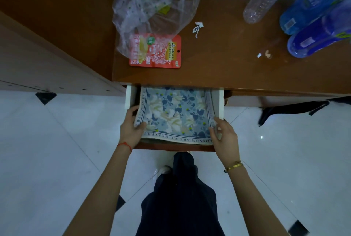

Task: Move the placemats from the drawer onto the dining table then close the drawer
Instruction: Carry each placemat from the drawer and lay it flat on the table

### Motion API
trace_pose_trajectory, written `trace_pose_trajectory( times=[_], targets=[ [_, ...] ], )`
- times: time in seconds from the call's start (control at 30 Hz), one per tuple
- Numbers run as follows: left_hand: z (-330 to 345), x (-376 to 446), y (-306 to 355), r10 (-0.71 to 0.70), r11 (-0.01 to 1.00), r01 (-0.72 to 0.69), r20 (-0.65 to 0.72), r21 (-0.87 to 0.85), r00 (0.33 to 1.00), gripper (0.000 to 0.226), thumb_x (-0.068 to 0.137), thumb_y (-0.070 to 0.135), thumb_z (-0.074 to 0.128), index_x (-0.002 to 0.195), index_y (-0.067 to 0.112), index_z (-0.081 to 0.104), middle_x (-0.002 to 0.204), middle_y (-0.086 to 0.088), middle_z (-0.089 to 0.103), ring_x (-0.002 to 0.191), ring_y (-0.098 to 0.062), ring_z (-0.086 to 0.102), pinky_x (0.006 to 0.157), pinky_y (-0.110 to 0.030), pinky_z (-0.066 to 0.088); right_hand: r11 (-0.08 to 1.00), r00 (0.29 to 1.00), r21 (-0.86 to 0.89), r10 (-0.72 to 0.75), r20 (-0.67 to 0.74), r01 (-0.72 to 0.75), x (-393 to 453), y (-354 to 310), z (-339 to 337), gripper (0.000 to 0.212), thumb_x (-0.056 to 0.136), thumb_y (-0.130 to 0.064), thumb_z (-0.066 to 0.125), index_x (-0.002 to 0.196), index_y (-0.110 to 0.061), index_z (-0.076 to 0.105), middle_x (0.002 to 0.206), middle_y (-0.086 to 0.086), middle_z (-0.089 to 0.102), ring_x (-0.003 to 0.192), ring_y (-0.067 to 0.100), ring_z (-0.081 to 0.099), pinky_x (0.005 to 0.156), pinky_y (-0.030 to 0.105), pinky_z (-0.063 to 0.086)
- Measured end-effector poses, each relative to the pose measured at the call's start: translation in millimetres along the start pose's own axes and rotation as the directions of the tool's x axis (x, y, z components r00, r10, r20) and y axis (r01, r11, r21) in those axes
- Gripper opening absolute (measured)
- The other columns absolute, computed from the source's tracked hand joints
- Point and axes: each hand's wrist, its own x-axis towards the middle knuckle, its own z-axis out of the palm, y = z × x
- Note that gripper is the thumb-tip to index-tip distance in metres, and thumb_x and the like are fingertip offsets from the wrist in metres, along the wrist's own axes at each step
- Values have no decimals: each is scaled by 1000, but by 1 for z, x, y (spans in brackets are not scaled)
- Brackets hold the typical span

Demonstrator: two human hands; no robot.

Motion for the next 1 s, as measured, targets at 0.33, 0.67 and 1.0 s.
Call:
trace_pose_trajectory(
  times=[0.33, 0.67, 1.0],
  targets=[
    [-19, -63, -12, -8, 931, 17, 26, -364, 1000, 54, 88, -4, 61, 132, 22, 47, 117, -5, 67, 105, -19, 67, 83, -35, 58, 992, 989, -10, 129, 70, -129, -19, -7, 2, 40, 91, -20, 64, 127, -4, 56, 117, 15, 62, 104, 30, 60, 89, 29, 46],
    [-28, -111, -29, -10, 932, 16, 17, -361, 1000, 51, 87, 0, 64, 131, 20, 47, 126, -1, 60, 116, -22, 60, 87, -41, 56, 987, 987, 27, 162, -11, -161, -72, -7, -9, 31, 89, -13, 65, 120, -9, 60, 107, 8, 62, 102, 22, 48, 86, 24, 38],
    [-27, -119, -44, -43, 952, 53, 41, -303, 998, 54, 88, 4, 64, 133, 28, 44, 127, -6, 60, 113, -18, 60, 86, -33, 56, 820, 899, 377, 428, 96, -431, -91, 2, -7, 33, 85, -10, 71, 116, -15, 59, 104, 5, 67, 79, 16, 66, 64, 21, 57]
  ],
)
